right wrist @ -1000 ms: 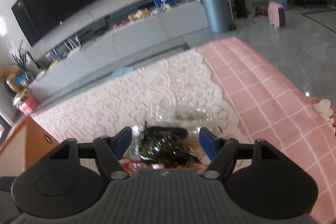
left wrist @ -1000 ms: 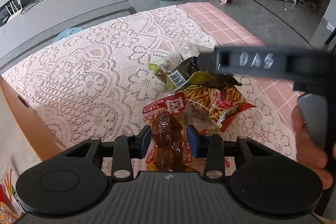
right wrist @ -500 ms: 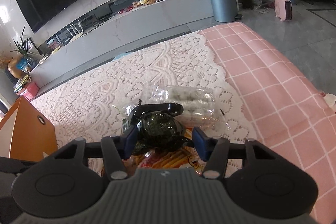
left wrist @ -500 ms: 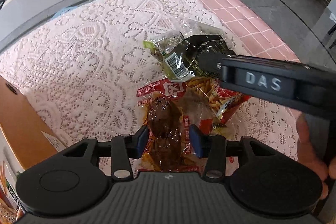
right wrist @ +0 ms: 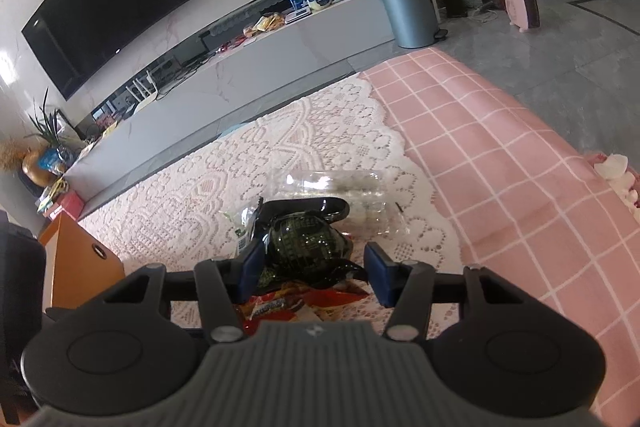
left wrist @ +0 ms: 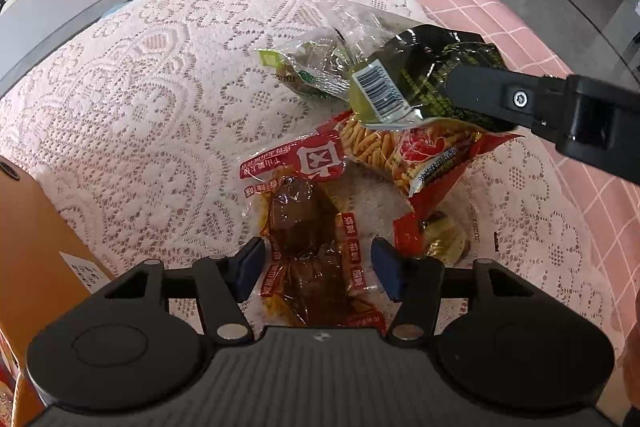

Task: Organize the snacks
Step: 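Grasp the brown meat packet with the left tool while the right tool grasps the dark green bag, then lift the brown meat packet with the left tool while the right tool holds the dark bag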

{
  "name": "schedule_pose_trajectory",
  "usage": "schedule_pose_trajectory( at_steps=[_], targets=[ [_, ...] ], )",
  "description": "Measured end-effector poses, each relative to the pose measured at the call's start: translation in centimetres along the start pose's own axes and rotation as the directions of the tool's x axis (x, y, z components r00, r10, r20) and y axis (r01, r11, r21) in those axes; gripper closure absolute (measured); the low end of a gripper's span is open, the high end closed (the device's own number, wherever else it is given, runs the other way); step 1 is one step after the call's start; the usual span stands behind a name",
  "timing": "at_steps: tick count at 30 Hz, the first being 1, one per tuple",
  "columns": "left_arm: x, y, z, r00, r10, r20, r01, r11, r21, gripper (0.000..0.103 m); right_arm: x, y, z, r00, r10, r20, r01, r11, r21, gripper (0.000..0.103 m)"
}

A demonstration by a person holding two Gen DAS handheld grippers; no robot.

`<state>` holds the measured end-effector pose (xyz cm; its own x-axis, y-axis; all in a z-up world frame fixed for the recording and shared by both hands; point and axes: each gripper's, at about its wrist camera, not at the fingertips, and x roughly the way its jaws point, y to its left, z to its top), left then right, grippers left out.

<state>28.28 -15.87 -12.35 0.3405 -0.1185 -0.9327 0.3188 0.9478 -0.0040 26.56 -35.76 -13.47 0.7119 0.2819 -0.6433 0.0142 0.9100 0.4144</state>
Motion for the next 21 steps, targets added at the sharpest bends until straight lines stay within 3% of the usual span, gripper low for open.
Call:
schedule_pose_trajectory(
  at_steps=[6,7,8,10,11,18,21],
  targets=[
    [-1.8,-0.2,-1.0,0.997,-0.015,0.080,0.018,0.999,-0.030,0.052,-0.5,0.0,-0.3,1.000,0.012,-0.002,-0.012,1.000,-0.004,0.054],
    [-2.3,-0.3,-1.2,0.995,-0.011,0.098,0.014,0.999,-0.031,0.062,-0.5,0.0,-0.3,1.000,0.016,-0.003,-0.016,1.000,-0.005,0.055],
    [-2.7,-0.3,-1.4,0.993,0.008,0.116,-0.004,0.999,-0.035,0.087,-0.6,0.0,-0.4,1.000,0.020,-0.005,-0.020,1.000,-0.007,0.055],
    [-3.4,0.2,-1.7,0.992,-0.007,0.126,0.016,0.998,-0.064,0.091,-0.8,0.1,-0.6,1.000,0.025,-0.010,-0.025,1.000,-0.011,0.055],
    [-3.7,0.4,-1.9,0.992,-0.016,0.128,0.026,0.997,-0.077,0.103,-0.9,0.2,-0.7,1.000,0.025,-0.010,-0.025,1.000,-0.014,0.055],
    [-5.7,-0.3,-3.8,0.977,-0.124,0.170,0.137,0.989,-0.062,0.103,-1.7,0.3,-1.4,1.000,0.009,-0.022,-0.009,1.000,-0.018,0.056],
    [-6.1,-0.9,-4.7,0.980,-0.096,0.174,0.106,0.993,-0.046,0.100,-2.4,0.2,-2.1,1.000,0.000,-0.028,0.000,1.000,-0.006,0.056]
  ],
)
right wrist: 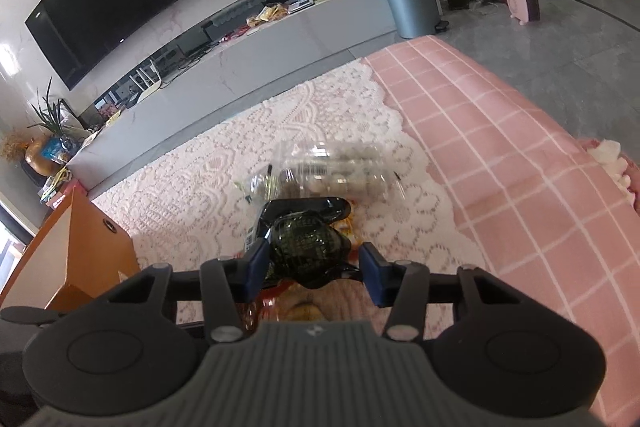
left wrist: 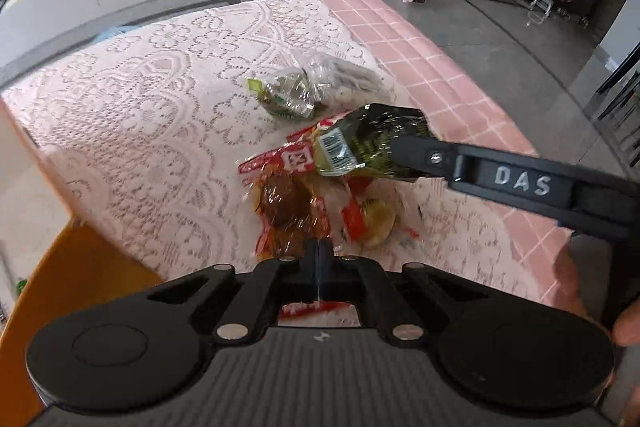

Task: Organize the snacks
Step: 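Lift the brown meat packet with the left tool while the right tool holds the dark bag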

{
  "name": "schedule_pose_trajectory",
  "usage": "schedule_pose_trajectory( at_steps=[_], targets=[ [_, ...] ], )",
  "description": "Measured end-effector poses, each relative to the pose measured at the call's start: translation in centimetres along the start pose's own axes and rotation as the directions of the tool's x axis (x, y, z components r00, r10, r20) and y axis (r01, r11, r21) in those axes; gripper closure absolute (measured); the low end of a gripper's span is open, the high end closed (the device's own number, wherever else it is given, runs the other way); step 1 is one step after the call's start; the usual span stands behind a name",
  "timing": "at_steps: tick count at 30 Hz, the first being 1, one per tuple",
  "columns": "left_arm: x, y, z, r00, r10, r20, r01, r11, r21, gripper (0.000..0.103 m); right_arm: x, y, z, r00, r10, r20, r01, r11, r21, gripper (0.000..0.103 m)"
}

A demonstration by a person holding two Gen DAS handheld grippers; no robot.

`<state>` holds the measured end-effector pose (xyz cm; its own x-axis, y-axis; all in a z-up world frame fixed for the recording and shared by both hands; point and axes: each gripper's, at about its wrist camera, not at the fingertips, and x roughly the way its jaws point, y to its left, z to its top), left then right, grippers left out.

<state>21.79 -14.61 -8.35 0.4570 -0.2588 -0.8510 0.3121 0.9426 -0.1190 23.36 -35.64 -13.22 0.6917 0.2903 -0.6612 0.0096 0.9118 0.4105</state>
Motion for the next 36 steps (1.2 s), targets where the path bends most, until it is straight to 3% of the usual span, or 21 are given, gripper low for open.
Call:
schedule_pose_trajectory(
  at_steps=[1,4,5,10,16,20,25,30,33,36],
  targets=[
    [0.0,-0.2,-0.2,1.000,0.017,0.008,-0.017,1.000,0.007,0.091,-0.4,-0.1,-0.3,1.000,-0.002,0.002,0.002,1.000,0.006,0.056],
    [0.1,-0.5,-1.2,0.997,0.067,0.035,-0.068,0.998,0.007,0.044,-1.9,-0.6,-1.3,1.000,-0.019,0.015,0.018,0.998,0.052,0.056],
    [0.6,-0.3,-1.3,0.996,0.074,0.046,-0.074,0.997,-0.005,0.036,-2.3,-0.9,-1.6,0.999,-0.025,0.021,0.024,0.997,0.075,0.056],
    [1.7,-0.4,-2.2,0.993,0.096,0.062,-0.094,0.995,-0.033,0.024,-3.3,-2.3,-2.2,0.999,-0.034,0.015,0.031,0.987,0.159,0.056],
    [3.4,0.4,-3.0,0.995,0.097,0.040,-0.093,0.992,-0.085,0.021,-2.3,-2.7,-2.3,0.999,0.003,-0.034,0.003,0.984,0.179,0.056],
    [3.8,-0.3,-3.2,0.990,0.120,0.076,-0.116,0.992,-0.051,0.021,-1.9,-2.8,-2.4,0.998,0.016,-0.057,-0.006,0.982,0.187,0.056],
    [3.8,-0.9,-3.2,0.987,0.120,0.104,-0.119,0.993,-0.017,0.035,-1.4,-2.9,-2.5,0.996,0.027,-0.081,-0.010,0.980,0.198,0.055],
    [3.2,-0.7,-3.4,0.988,0.067,0.138,-0.064,0.998,-0.025,0.061,-1.2,-2.8,-2.5,0.996,0.028,-0.085,-0.011,0.981,0.193,0.055],
    [2.5,-1.1,-3.6,0.985,0.049,0.167,-0.050,0.999,0.001,0.082,-1.2,-2.8,-2.5,0.996,0.029,-0.083,-0.013,0.982,0.189,0.055],
    [1.8,-1.5,-3.5,0.983,0.046,0.180,-0.049,0.999,0.012,0.091,-1.4,-2.7,-2.6,0.996,0.029,-0.079,-0.014,0.983,0.184,0.056]
  ],
)
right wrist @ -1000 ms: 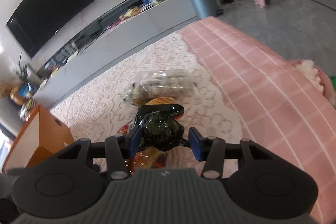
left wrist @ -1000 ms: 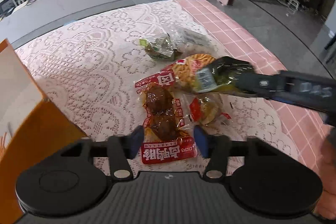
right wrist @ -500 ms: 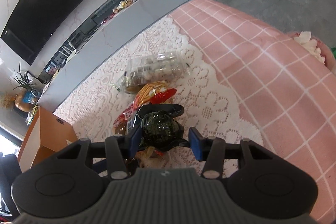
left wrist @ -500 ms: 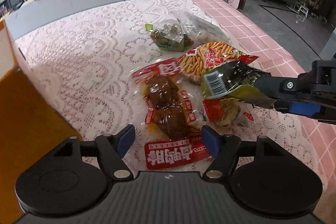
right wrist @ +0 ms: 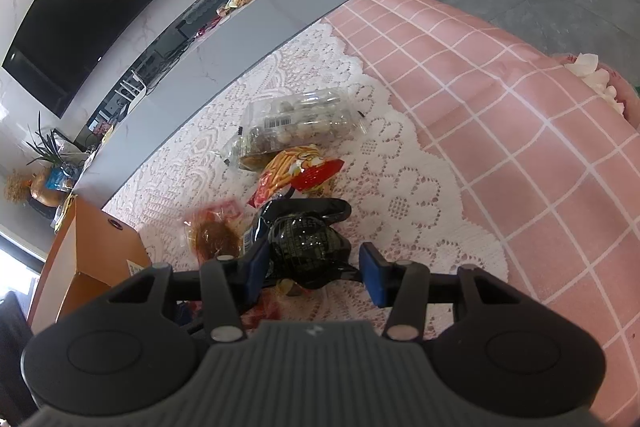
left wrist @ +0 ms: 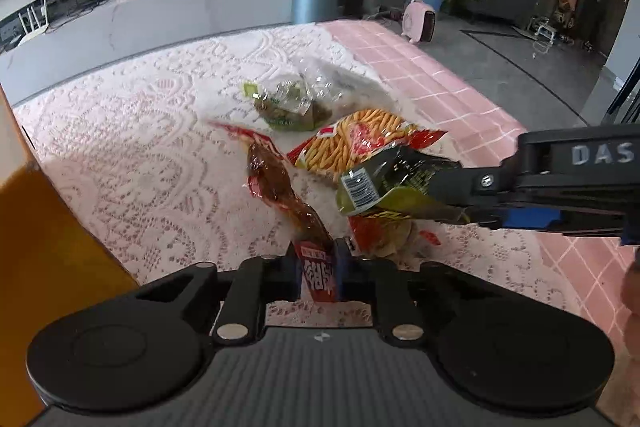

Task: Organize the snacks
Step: 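Lift the brown meat packet with the left tool while the right tool holds the dark bag, then carry both held snacks into the orange box and open both tools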

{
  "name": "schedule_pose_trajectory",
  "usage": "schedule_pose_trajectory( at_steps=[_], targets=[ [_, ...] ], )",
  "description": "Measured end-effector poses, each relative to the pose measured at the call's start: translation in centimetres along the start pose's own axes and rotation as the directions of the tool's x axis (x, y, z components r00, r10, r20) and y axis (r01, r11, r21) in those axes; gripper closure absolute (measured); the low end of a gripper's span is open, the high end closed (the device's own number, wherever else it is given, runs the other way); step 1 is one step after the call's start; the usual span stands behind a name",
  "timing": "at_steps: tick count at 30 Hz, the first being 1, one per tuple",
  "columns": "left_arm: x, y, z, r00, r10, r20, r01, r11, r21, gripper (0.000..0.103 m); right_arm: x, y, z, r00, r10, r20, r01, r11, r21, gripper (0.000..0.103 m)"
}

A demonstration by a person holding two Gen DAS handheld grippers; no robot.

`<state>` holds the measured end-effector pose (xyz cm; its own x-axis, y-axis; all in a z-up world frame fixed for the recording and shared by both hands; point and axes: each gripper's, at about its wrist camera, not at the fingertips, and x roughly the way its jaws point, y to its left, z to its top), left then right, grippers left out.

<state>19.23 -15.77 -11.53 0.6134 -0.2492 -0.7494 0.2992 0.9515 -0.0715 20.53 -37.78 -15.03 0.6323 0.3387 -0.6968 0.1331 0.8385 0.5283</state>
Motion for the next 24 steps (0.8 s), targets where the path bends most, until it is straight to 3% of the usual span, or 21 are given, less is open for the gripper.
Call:
schedule_pose_trajectory(
  at_steps=[7,10,16,24],
  targets=[
    [-2.2,0.4,0.1,0.999,-0.010,0.033,0.011,1.000,-0.018,0.094,-0.4,0.4,-0.1,1.000,-0.006,0.011,0.006,1.000,-0.019,0.056],
    [-3.3,0.5,0.3,0.999,-0.006,0.046,0.007,1.000,-0.018,0.101,-0.4,0.6,-0.2,1.000,-0.018,0.012,0.019,0.999,-0.031,0.056],
    [-4.8,1.1,0.3,0.998,-0.013,0.060,0.016,0.999,-0.048,0.102,-1.4,1.2,-0.6,0.999,-0.026,0.024,0.027,0.999,-0.046,0.056],
    [-7.3,1.9,0.4,0.995,-0.026,0.096,0.034,0.996,-0.079,0.102,-3.7,2.6,-2.2,0.996,0.027,0.080,-0.020,0.996,-0.085,0.056]
  ],
)
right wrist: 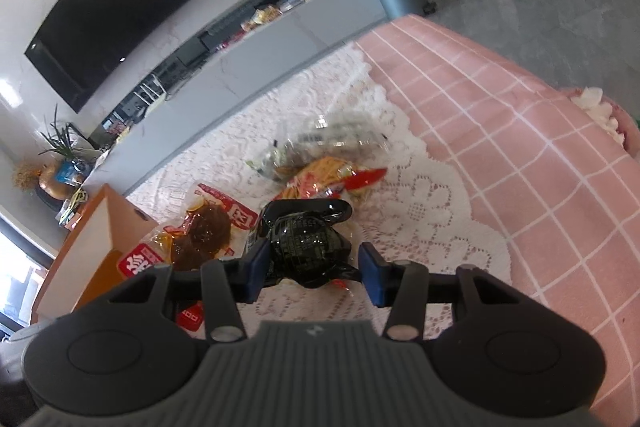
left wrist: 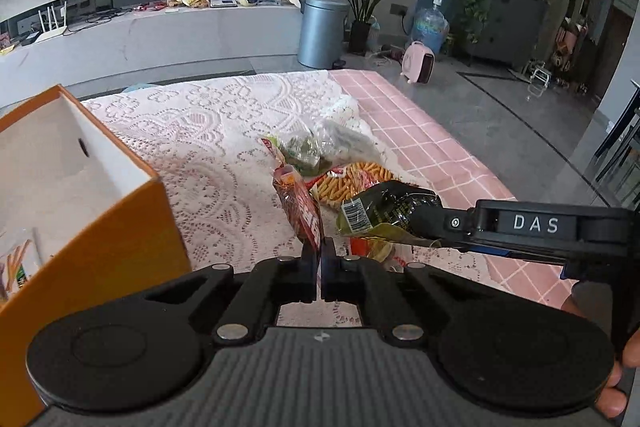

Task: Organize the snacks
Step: 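Carry both held snacks into the orange box and open both tools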

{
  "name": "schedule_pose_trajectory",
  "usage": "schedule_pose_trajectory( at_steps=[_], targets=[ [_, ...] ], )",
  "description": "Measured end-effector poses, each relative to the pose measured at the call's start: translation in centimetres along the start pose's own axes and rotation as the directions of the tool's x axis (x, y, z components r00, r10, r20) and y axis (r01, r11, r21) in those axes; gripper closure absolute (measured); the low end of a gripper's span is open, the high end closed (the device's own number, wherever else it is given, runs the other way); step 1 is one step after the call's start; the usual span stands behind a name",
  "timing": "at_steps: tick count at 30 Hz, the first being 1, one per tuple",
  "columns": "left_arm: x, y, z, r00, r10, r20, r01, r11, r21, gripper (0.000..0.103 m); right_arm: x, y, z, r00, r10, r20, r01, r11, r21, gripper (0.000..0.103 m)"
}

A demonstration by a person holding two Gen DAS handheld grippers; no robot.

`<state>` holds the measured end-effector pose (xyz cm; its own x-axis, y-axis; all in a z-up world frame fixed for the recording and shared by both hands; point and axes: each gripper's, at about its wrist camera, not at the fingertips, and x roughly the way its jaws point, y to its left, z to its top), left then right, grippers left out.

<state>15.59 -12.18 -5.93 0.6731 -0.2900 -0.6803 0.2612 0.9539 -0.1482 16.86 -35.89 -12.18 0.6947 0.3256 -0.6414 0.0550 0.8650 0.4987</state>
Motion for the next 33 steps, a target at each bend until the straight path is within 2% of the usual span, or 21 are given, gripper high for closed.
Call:
schedule_pose_trajectory(
  at_steps=[11,20,26,33],
  targets=[
    [-3.7,0.5,0.0,0.997,-0.031,0.067,0.033,0.999,-0.025,0.103,-2.7,3.5,-1.4,0.999,0.013,0.031,-0.012,0.999,-0.053,0.057],
    [-8.3,2.6,1.0,0.983,-0.033,0.182,0.043,0.998,-0.052,0.103,-5.7,7.2,-2.0,0.997,0.041,0.071,-0.034,0.995,-0.094,0.057],
    [-10.4,6.2,1.2,0.975,0.030,0.222,0.002,0.989,-0.145,0.103,-6.3,11.8,-2.2,0.991,0.105,0.078,-0.089,0.979,-0.181,0.057],
    [-11.6,12.2,0.9,0.968,0.112,0.224,-0.040,0.952,-0.305,0.103,-4.9,17.6,-3.5,0.987,0.156,0.034,-0.137,0.938,-0.319,0.057]
  ],
)
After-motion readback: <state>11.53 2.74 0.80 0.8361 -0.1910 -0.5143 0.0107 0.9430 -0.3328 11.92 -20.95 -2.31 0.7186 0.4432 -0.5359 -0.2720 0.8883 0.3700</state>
